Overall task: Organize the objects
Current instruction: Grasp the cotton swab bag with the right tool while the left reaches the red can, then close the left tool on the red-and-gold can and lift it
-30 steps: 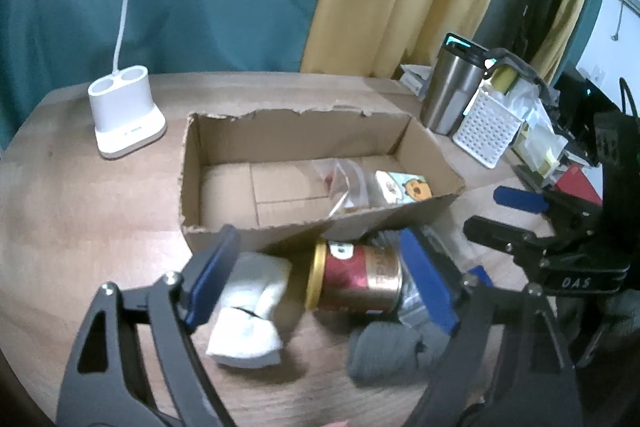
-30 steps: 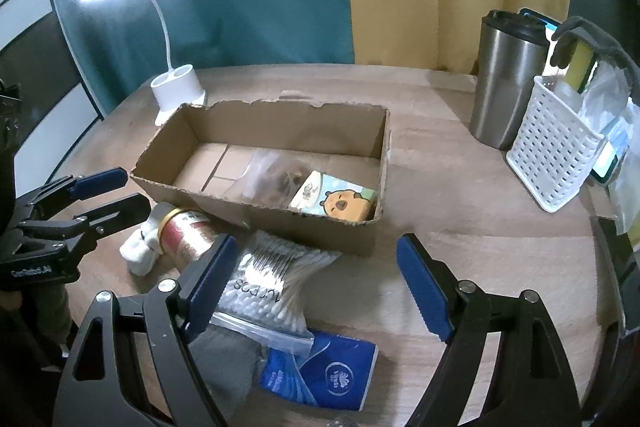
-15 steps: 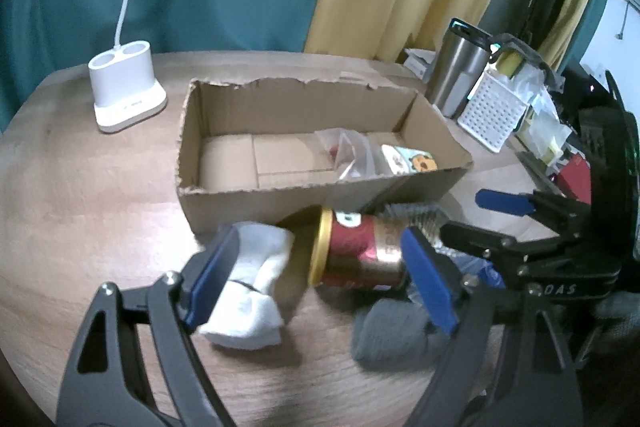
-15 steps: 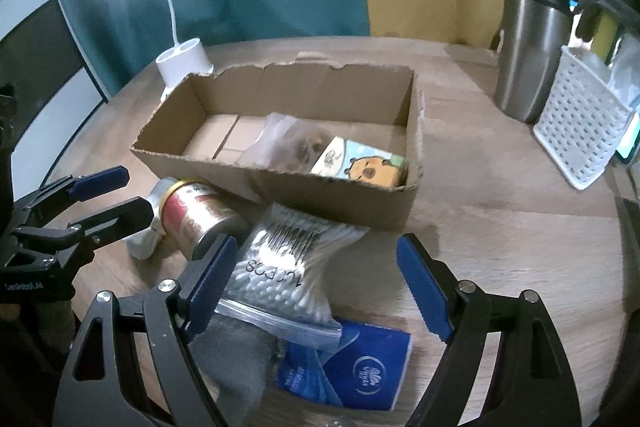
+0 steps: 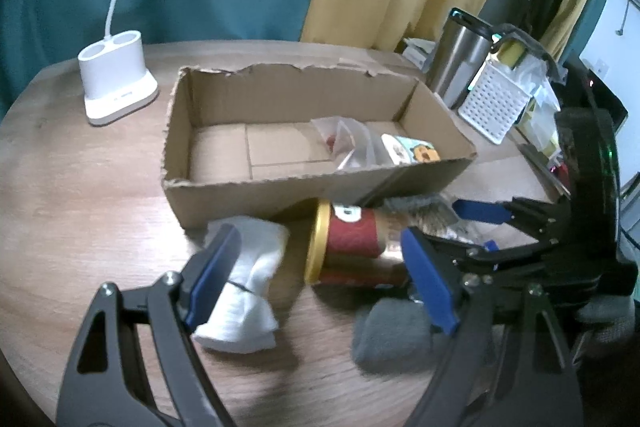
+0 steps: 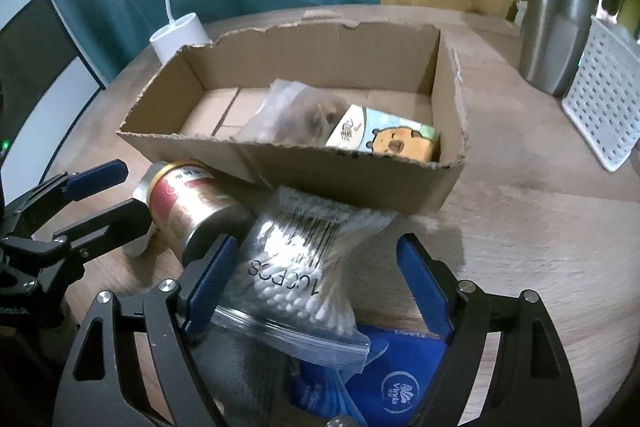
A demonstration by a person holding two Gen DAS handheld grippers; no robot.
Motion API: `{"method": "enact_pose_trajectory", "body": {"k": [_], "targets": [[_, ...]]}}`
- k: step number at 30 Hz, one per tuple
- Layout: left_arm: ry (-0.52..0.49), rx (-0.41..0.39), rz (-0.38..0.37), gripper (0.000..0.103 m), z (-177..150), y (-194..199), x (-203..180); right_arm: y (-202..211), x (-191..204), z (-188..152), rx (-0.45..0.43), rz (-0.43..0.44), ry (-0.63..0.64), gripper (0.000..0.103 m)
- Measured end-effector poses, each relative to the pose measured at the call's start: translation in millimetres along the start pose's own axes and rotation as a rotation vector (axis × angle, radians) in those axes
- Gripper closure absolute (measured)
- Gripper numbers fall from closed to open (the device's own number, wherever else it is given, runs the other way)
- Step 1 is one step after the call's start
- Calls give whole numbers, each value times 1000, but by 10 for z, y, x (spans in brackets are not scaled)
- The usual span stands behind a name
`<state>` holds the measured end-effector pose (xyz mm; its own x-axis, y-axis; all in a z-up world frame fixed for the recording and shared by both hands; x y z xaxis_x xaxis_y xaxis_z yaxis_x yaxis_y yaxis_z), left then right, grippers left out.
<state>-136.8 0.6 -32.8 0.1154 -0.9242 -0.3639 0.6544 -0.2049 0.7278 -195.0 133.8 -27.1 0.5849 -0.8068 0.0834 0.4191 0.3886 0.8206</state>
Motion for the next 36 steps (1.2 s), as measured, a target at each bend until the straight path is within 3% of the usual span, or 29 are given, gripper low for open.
{"method": "enact_pose_trajectory", "body": {"k": [5,7,13,23,26,36], "targets": [[-15,9,-2,19,-4,-57,-62,-88,-25,-44,18,57,-39,22],[-24,16,-1,19,-9,-87,-98,-100,-23,-49,12,98,-51,38],[-48,28,1,19,-12,-152,-177,-13,-12,-25,-18,95,-33,56],[-95,49,40,20,-88,-358,-289,235,-160,-87,-53,30,-42,59],[-98,68,47,38,-107,-421,-297,311,-211,-109,-69,20,-51,59],[-112,29,19,39,-66,-194,-402,509,-222,-88,-117,5,-42,59]]}}
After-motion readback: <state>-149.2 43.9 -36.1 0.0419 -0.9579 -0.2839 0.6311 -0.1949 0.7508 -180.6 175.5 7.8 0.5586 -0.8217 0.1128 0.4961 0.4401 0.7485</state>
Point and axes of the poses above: each gripper's, at about its wrist camera, not at the fingertips, and y roughly against the way its jaws point, x to its left, z to its top, the point moved 2 cm from there along -y, roughly the way its jaws point, and after that the axes turned 13 degrees about y, right-handed, at the moved point
